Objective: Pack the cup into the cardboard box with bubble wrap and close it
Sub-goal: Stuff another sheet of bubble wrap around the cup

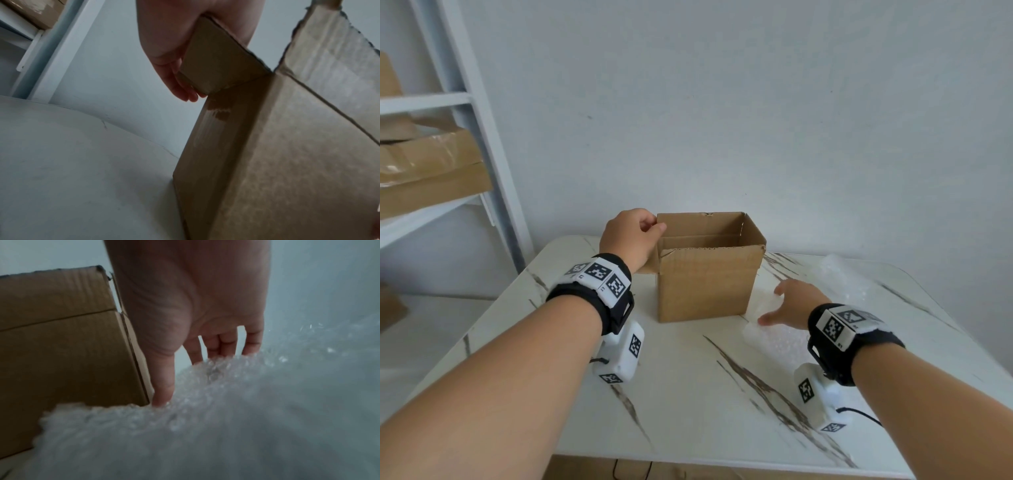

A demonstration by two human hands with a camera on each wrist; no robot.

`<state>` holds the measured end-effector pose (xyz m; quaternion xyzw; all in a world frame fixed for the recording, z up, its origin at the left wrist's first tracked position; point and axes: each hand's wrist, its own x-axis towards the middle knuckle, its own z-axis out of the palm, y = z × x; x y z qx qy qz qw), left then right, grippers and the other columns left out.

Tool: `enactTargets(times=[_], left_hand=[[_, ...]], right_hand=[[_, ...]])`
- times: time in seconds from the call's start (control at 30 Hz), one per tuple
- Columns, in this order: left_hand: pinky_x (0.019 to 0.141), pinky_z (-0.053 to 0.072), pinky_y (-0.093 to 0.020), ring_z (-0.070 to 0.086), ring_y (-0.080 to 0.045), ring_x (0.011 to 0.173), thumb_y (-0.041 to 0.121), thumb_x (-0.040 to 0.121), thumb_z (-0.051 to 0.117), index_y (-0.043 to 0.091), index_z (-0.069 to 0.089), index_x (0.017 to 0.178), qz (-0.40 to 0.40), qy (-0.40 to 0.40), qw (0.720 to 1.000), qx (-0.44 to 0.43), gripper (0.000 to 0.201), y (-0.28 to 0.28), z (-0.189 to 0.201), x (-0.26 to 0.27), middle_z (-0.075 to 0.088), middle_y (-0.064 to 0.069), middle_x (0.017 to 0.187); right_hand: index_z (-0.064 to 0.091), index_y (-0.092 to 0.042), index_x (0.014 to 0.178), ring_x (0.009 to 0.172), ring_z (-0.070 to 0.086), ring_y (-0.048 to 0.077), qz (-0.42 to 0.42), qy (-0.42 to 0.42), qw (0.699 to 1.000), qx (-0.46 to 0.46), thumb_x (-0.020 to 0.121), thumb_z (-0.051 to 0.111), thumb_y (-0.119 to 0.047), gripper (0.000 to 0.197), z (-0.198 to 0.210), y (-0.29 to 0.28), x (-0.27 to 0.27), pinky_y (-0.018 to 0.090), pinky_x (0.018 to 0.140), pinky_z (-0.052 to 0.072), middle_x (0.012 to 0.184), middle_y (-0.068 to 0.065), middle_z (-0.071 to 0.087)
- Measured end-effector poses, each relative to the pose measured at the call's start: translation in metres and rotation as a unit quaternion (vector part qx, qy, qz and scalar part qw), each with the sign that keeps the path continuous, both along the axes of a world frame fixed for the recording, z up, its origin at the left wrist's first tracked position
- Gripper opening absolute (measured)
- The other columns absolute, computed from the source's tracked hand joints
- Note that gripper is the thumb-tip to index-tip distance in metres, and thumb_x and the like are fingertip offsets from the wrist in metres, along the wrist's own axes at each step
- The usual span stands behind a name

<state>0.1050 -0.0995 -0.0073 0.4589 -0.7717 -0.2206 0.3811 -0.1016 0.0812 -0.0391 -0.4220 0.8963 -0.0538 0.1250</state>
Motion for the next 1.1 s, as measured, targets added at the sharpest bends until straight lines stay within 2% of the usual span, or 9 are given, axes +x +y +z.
enactTargets(times=[0.13, 0.2, 0.3, 0.43, 0.57, 0.77, 0.93, 1.0, 1.1], left_hand=[[0.081, 0.045, -0.026, 0.063, -0.018, 0.099, 0.032, 0.091, 0.056, 0.017, 0.071, 0.097, -0.003, 0.005, 1.000, -0.005, 0.021, 0.003, 0.009, 0.002, 0.071, 0.002, 0.100], [0.083, 0.046, -0.027, 0.063, -0.017, 0.100, 0.030, 0.091, 0.055, 0.020, 0.071, 0.098, -0.006, 0.012, 1.000, -0.003, 0.020, 0.007, 0.015, 0.005, 0.071, 0.003, 0.102], [0.085, 0.048, -0.029, 0.062, -0.015, 0.098, 0.028, 0.091, 0.054, 0.022, 0.068, 0.102, -0.011, 0.023, 1.000, 0.001, 0.019, 0.016, 0.025, 0.010, 0.069, 0.004, 0.103], [0.086, 0.043, -0.026, 0.059, -0.015, 0.106, 0.026, 0.091, 0.056, 0.023, 0.065, 0.108, -0.018, 0.039, 0.999, -0.020, 0.020, 0.028, 0.041, 0.019, 0.065, 0.001, 0.112], [0.086, 0.043, -0.023, 0.061, -0.015, 0.104, 0.025, 0.089, 0.058, 0.020, 0.066, 0.106, -0.032, 0.084, 0.994, -0.055, 0.019, 0.048, 0.065, 0.028, 0.065, -0.001, 0.112], [0.083, 0.056, -0.029, 0.065, -0.013, 0.096, 0.054, 0.075, 0.070, 0.021, 0.068, 0.101, -0.147, 0.223, 0.961, 0.067, 0.042, 0.095, 0.110, 0.031, 0.068, 0.003, 0.104], [0.098, 0.049, -0.033, 0.059, -0.019, 0.117, 0.059, 0.059, 0.070, 0.011, 0.059, 0.124, -0.331, 0.099, 0.900, 0.264, 0.081, 0.122, 0.122, 0.030, 0.063, -0.005, 0.124], [0.093, 0.052, -0.030, 0.062, -0.020, 0.113, 0.040, 0.072, 0.076, 0.006, 0.062, 0.121, -0.336, 0.040, 0.904, 0.261, 0.062, 0.124, 0.117, 0.025, 0.065, -0.009, 0.123], [0.096, 0.053, -0.042, 0.068, -0.025, 0.100, 0.027, 0.079, 0.076, 0.006, 0.071, 0.104, -0.300, 0.053, 0.926, 0.224, 0.033, 0.118, 0.107, 0.019, 0.071, -0.015, 0.111]], right_hand=[[0.061, -0.011, 0.095, 0.080, 0.056, 0.016, 0.000, 0.000, 1.000, -0.019, 0.074, 0.076, -0.037, 0.037, 0.005, 0.001, 0.002, 0.024, 0.067, 0.045, 0.091, 0.001, 0.060], [0.059, -0.012, 0.082, 0.078, 0.055, 0.017, 0.011, 0.001, 0.999, -0.031, 0.078, 0.073, -0.029, 0.022, 0.011, 0.002, 0.003, 0.022, 0.062, 0.041, 0.084, 0.000, 0.058], [0.051, -0.016, 0.064, 0.077, 0.056, 0.018, 0.027, -0.024, 0.996, -0.076, 0.079, 0.070, -0.020, 0.024, 0.027, 0.009, 0.009, 0.020, 0.057, 0.038, 0.071, -0.004, 0.053], [0.043, -0.013, 0.053, 0.059, 0.045, 0.015, 0.019, -0.090, 0.982, -0.165, 0.077, 0.069, -0.011, 0.036, 0.060, 0.024, 0.020, 0.021, 0.054, 0.034, 0.060, -0.002, 0.045], [0.066, 0.005, 0.072, 0.068, 0.052, 0.020, 0.027, -0.180, 0.938, -0.295, 0.074, 0.068, -0.013, 0.018, 0.096, 0.041, 0.028, 0.032, 0.064, 0.043, 0.070, 0.011, 0.061], [0.071, -0.002, 0.088, 0.080, 0.067, 0.019, 0.042, -0.310, 0.836, -0.452, 0.078, 0.073, -0.006, 0.011, 0.153, 0.063, 0.044, 0.031, 0.077, 0.054, 0.085, 0.008, 0.070], [0.070, -0.008, 0.085, 0.086, 0.068, 0.021, 0.054, -0.377, 0.766, -0.518, 0.080, 0.070, -0.005, 0.006, 0.175, 0.069, 0.055, 0.032, 0.079, 0.055, 0.093, 0.011, 0.070], [0.069, -0.008, 0.088, 0.087, 0.068, 0.021, 0.060, -0.393, 0.750, -0.528, 0.081, 0.070, -0.007, 0.008, 0.178, 0.068, 0.057, 0.033, 0.080, 0.055, 0.093, 0.011, 0.070], [0.067, -0.004, 0.099, 0.089, 0.069, 0.022, 0.056, -0.414, 0.737, -0.531, 0.084, 0.068, -0.008, 0.016, 0.177, 0.065, 0.059, 0.034, 0.082, 0.057, 0.095, 0.011, 0.072]])
